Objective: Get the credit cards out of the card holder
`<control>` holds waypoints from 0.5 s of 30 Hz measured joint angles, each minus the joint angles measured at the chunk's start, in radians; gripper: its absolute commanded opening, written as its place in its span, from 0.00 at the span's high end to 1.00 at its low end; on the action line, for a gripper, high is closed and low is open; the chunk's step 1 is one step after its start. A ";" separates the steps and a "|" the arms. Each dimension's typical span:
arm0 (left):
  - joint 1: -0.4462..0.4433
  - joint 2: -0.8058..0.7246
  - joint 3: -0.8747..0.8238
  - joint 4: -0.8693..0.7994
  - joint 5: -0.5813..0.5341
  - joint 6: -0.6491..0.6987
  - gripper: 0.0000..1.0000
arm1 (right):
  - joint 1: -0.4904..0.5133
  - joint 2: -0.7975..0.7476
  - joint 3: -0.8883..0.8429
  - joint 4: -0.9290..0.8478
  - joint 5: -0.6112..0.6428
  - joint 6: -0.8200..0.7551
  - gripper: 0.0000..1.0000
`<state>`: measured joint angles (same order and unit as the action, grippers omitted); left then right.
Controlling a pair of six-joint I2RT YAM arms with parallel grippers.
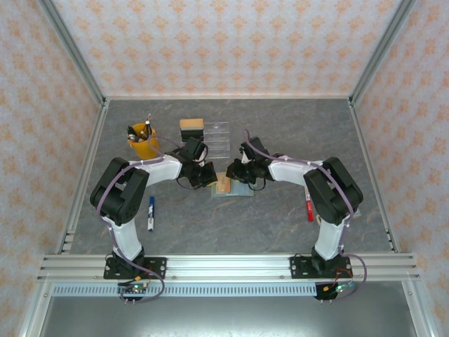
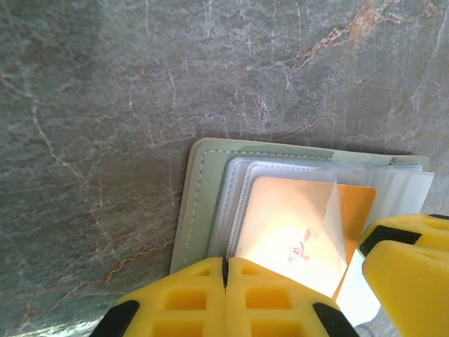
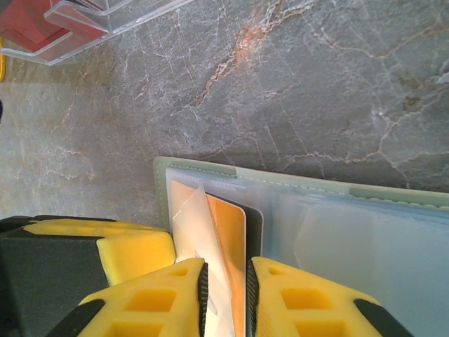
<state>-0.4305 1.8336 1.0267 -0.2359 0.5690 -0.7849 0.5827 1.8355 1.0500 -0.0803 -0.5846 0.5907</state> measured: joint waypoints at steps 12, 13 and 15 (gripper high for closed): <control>0.000 0.000 0.000 0.002 0.000 0.000 0.97 | 0.000 0.022 0.000 0.003 -0.018 0.000 0.76; 0.000 0.000 0.000 0.002 0.000 0.000 0.97 | -0.001 0.024 0.000 0.003 -0.018 0.000 0.76; 0.000 0.000 0.000 0.002 0.000 0.000 0.98 | -0.001 0.026 0.000 0.006 -0.019 -0.001 0.77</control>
<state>-0.4305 1.8336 1.0267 -0.2337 0.5694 -0.7849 0.5816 1.8614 1.0500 -0.0742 -0.6033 0.5900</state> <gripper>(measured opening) 0.056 0.236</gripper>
